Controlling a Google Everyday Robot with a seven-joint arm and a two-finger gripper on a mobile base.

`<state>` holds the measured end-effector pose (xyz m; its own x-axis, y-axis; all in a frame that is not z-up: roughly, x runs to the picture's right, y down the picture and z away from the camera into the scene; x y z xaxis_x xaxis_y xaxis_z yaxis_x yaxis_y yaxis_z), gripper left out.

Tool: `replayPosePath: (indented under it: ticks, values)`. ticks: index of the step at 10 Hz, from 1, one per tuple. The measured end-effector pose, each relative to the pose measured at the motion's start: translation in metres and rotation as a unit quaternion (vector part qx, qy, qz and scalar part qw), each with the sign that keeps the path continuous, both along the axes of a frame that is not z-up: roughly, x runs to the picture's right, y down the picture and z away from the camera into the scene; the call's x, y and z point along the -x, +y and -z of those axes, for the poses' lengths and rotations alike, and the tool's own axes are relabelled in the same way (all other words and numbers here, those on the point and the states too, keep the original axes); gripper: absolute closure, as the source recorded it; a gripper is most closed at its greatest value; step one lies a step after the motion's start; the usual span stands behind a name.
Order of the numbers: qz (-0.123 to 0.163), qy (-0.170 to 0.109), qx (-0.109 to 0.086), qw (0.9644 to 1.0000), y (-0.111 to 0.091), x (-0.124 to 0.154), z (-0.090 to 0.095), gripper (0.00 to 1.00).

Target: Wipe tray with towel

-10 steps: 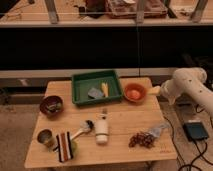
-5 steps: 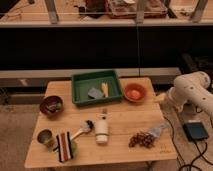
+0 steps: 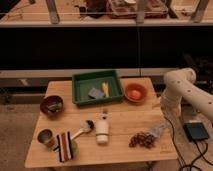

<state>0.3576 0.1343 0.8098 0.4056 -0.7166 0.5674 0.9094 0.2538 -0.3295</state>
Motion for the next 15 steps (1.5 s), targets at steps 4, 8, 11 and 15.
replayPosePath:
  ticks: [4, 8, 11, 15]
  values:
    - [-0.061, -0.018, 0.020, 0.9978, 0.045, -0.014, 0.039, 0.20]
    - [-0.110, -0.040, 0.041, 0.9922, 0.062, -0.003, 0.040, 0.20]
    - [-0.115, -0.039, 0.038, 0.9919, 0.075, 0.030, 0.036, 0.20]
    - [-0.122, -0.049, 0.036, 0.9907, 0.091, 0.047, 0.029, 0.20]
